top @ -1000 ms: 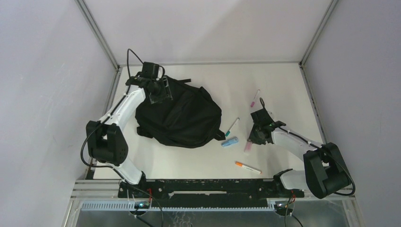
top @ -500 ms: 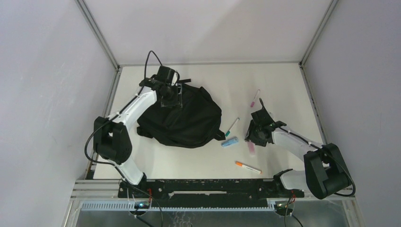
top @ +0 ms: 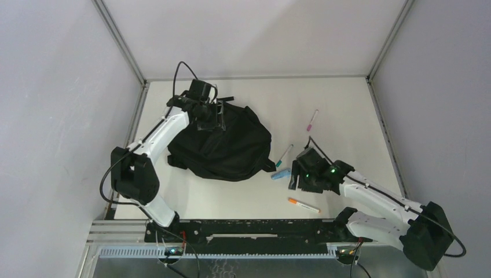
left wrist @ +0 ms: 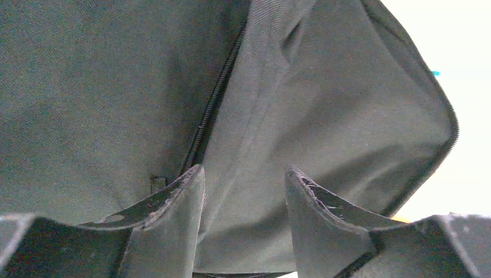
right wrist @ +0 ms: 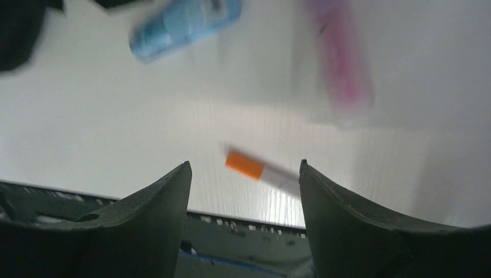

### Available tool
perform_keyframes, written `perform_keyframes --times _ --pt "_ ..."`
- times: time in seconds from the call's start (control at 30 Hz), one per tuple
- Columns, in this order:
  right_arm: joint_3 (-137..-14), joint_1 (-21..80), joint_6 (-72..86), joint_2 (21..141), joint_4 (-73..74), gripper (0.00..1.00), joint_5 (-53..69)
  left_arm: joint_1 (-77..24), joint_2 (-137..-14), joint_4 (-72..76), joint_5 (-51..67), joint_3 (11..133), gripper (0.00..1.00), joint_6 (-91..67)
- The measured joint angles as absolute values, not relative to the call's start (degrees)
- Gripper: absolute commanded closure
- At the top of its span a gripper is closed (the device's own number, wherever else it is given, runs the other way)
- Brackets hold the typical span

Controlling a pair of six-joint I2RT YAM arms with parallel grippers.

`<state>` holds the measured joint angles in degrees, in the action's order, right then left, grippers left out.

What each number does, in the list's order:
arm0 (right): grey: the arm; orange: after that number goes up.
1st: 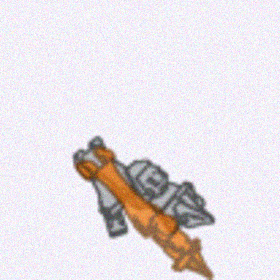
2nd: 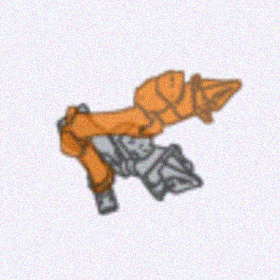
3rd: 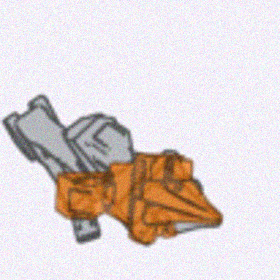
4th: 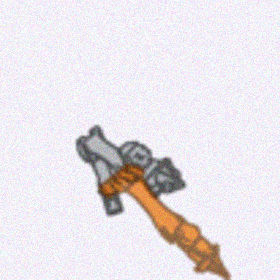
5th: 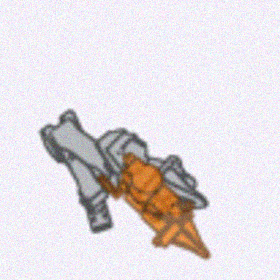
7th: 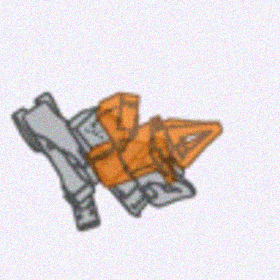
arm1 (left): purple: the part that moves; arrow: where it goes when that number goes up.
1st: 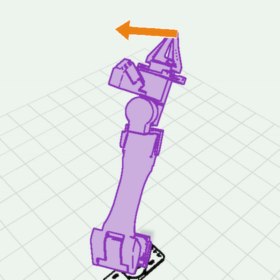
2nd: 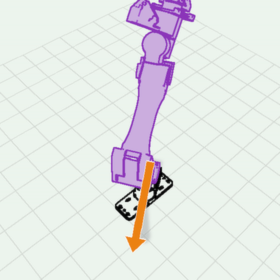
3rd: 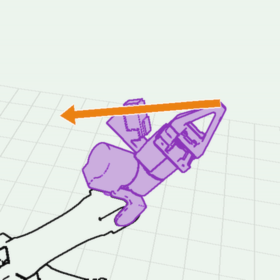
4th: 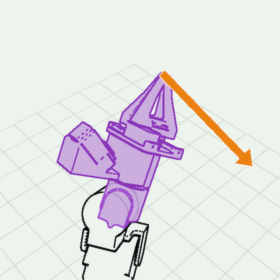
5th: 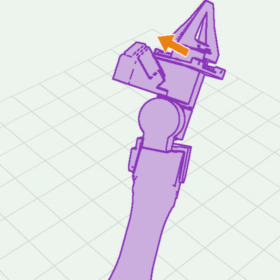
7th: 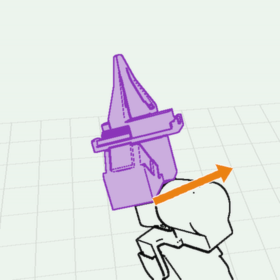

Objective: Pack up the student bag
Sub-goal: Pick up the stationery from the center of the board.

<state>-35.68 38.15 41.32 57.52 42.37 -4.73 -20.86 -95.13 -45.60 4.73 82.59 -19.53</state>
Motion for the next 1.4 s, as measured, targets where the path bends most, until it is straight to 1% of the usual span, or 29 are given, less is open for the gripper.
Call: perform_keyframes --times 0.03,0.1,0.2,0.5,0.67,0.77,0.87,1.07,1.3,1.33,1.4 --pt "-35.7 40.1 42.3 57.8 43.4 0.21 -5.0 -20.9 -94.7 -45.6 4.8 82.6 0.41 -19.5" --pt "-35.7 44.5 44.4 59.1 46.2 0.11 -5.6 -20.9 -93.3 -45.6 5.2 82.6 0.41 -19.5" --pt "-35.7 47.5 46.2 61.6 49.1 0.06 -6.4 -20.9 -91.1 -45.6 5.9 82.6 0.41 -19.5" --pt "-35.7 51.5 47.3 67.7 51.0 0.08 -8.2 -20.1 -88.0 -45.6 6.9 82.6 0.41 -19.4" --pt "-35.7 51.5 47.0 72.2 50.1 0.13 -9.7 -19.6 -87.9 -45.6 7.4 82.6 0.41 -19.3" --pt "-36.2 51.6 46.6 73.7 49.5 0.20 -9.6 -19.4 -87.9 -45.6 7.8 82.6 0.41 -19.2" --pt "-36.9 51.9 46.4 74.8 49.3 0.31 -9.3 -19.3 -87.9 -45.6 8.0 82.6 0.41 -19.1" --pt "-36.9 52.2 46.5 75.1 47.3 0.57 -8.2 -19.2 -87.9 -45.6 9.3 82.6 0.41 -19.0" --pt "-36.9 52.3 46.2 75.4 45.7 0.97 -7.8 -19.2 -87.9 -45.6 10.0 82.5 0.41 -19.0" --pt "-37.0 52.3 46.1 75.5 45.7 1.00 -7.7 -19.2 -87.9 -45.6 10.3 82.5 0.41 -19.0" --pt "-37.3 52.3 45.6 75.9 45.9 1.00 -7.6 -19.2 -87.9 -45.6 10.5 82.5 0.40 -19.0"
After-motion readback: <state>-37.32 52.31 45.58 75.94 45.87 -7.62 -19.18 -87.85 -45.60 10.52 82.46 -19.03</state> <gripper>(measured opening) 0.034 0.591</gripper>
